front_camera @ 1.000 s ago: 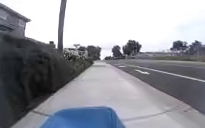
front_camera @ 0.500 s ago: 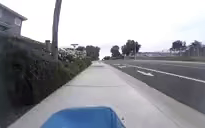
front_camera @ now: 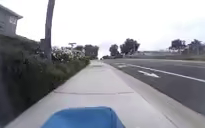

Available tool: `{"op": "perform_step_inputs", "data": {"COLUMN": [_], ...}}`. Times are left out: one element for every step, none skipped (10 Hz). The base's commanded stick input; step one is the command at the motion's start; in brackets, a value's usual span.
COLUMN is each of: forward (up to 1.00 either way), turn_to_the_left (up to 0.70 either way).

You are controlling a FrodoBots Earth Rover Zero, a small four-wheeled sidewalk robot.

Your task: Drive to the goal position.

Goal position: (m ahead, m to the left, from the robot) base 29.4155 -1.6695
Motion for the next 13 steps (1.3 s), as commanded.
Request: {"op": "perform_step_inputs", "data": {"forward": [1.0,1.0,1.0,1.0,1.0,1.0,1.0,1.0,1.0,1.0,1.0,1.0,1.0], "turn_to_the_left": [0.0,0.0,0.0,0.0,0.0,0.0,0.0,0.0,0.0,0.0,0.0,0.0,0.0]}}
